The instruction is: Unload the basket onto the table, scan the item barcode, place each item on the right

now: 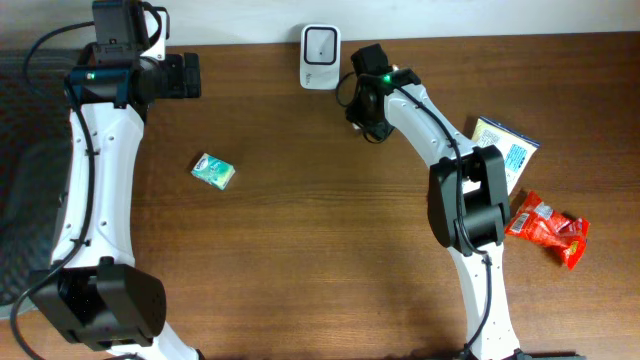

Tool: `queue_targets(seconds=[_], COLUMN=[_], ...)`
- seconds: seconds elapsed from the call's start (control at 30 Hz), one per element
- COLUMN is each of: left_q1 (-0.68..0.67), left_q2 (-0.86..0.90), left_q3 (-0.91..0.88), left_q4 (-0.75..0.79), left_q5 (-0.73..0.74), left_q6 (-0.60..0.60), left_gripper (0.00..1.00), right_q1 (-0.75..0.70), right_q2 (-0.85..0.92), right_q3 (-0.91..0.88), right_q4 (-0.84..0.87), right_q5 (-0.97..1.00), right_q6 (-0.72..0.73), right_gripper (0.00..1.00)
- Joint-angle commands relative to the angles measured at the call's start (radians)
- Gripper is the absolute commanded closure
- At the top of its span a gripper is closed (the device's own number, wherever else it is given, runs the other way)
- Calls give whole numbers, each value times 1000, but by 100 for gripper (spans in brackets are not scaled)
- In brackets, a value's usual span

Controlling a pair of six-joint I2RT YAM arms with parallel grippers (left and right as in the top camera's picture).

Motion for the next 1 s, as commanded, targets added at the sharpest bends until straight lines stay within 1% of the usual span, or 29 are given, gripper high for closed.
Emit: queue_targets(seconds=[0.0,0.07,0.13,0.23,0.33,0.4,0.5,0.53,0.57,0.63,0.7,0.77,0.8,0.87,0.93,0.97], left_q1=[0,0,0,0,0,0,0,0,0,0,0,0,0,0,0,0], left_q2=[-20,-20,-20,-20,-20,-20,-20,-20,-20,-20,-20,-20,-20,-20,-20,-20], left_q3=[2,2,2,2,2,2,2,2,2,2,2,2,2,2,2,2], left_q4=[2,2,2,2,2,2,2,2,2,2,2,2,2,2,2,2], left_q5=[10,10,10,10,10,10,10,10,10,10,10,10,10,10,10,10], left_q6=[-3,-3,-3,-3,-3,-3,-3,-3,-3,-2,-3,-3,-3,-3,-3,-3], left_gripper=[1,1,1,1,1,1,1,1,1,1,1,1,1,1,1,1], right_q1=[-3,-3,-12,-45,-89,-125,-171,-184,-198,-206,-204,-198,-183,-151,-113,-96], right_q2=[26,24,16,2,-3,-5,-8,-8,-8,-7,-7,-6,-6,-6,-6,-6], right_q3=[-6,-6,-6,-6,-6,-4,-1,0,0,-1,-1,-2,-9,-16,-20,-20], right_q4=[8,2,0,-47,-100,-129,-130,-121,-102,-67,-10,31,63,88,98,99], right_q5=[38,14,-91,-163,-243,-345,-493,-543,-605,-669,-669,-645,-576,-468,-338,-281], right_q6=[-343,-471,-653,-787,-867,-906,-916,-903,-856,-792,-672,-534,-386,-286,-212,-187], right_gripper=[46,41,34,29,28,24,22,21,22,25,30,31,32,38,46,48])
